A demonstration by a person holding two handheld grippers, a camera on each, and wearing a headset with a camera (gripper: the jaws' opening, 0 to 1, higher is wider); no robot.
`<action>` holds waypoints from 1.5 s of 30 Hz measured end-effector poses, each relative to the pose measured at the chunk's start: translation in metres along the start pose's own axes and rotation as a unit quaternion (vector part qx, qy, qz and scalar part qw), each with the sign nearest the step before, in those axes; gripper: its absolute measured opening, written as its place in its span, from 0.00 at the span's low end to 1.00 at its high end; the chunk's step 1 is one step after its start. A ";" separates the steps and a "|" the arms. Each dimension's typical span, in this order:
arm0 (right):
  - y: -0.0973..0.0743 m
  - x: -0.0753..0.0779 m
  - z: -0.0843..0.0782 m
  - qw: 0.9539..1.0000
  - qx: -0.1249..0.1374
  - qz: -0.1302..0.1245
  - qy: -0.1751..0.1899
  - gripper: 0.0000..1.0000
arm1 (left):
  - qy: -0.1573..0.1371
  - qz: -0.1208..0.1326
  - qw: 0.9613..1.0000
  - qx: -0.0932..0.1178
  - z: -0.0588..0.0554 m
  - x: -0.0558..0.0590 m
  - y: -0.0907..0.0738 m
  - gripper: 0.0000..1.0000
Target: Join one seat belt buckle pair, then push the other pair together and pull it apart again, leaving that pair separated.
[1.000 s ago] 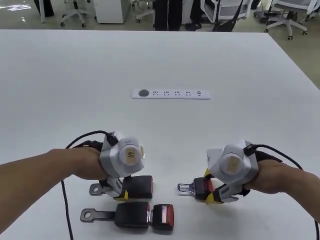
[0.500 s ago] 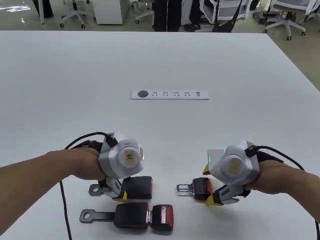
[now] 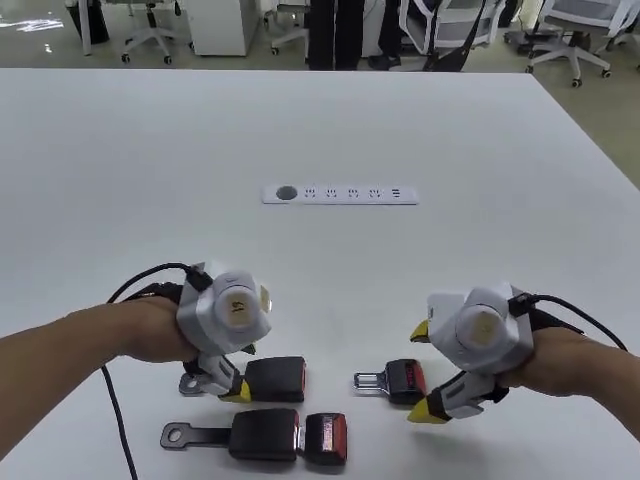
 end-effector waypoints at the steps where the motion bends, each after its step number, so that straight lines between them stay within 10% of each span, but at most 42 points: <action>1: 0.000 -0.001 -0.001 1.000 0.004 0.000 0.007 0.61 | -0.005 0.001 1.000 0.002 -0.003 0.001 -0.002 0.40; 9: -0.009 -0.011 -0.008 0.998 0.026 -0.005 0.055 0.65 | -0.054 0.007 0.998 0.034 -0.016 0.011 -0.015 0.48; 16: -0.017 -0.025 -0.016 0.995 0.046 -0.011 0.084 0.68 | -0.119 0.020 0.988 0.102 -0.026 0.020 -0.026 0.55; 25: -0.021 -0.039 -0.015 0.988 0.090 -0.034 0.123 0.75 | -0.174 0.053 0.966 0.186 -0.045 0.042 -0.034 0.70; 33: -0.021 -0.053 -0.013 0.975 0.140 -0.055 0.165 0.83 | -0.211 0.081 0.951 0.211 -0.060 0.062 -0.038 0.88; 41: -0.022 -0.068 -0.016 0.964 0.174 -0.071 0.188 0.92 | -0.268 0.091 0.920 0.270 -0.066 0.081 -0.036 1.00; 45: -0.024 -0.071 -0.019 0.961 0.186 -0.082 0.189 0.95 | -0.273 0.103 0.914 0.282 -0.073 0.087 -0.032 1.00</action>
Point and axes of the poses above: the centre of the closed fingertips' face, and the gripper's own axes: y roughly forward along the fingers, x roughly to its right, z roughly out of its top, the point moved 7 cm from there along -y, roughly backward along the fingers, and after that the axes turned 4 degrees about -x, right-handed, at the moved point
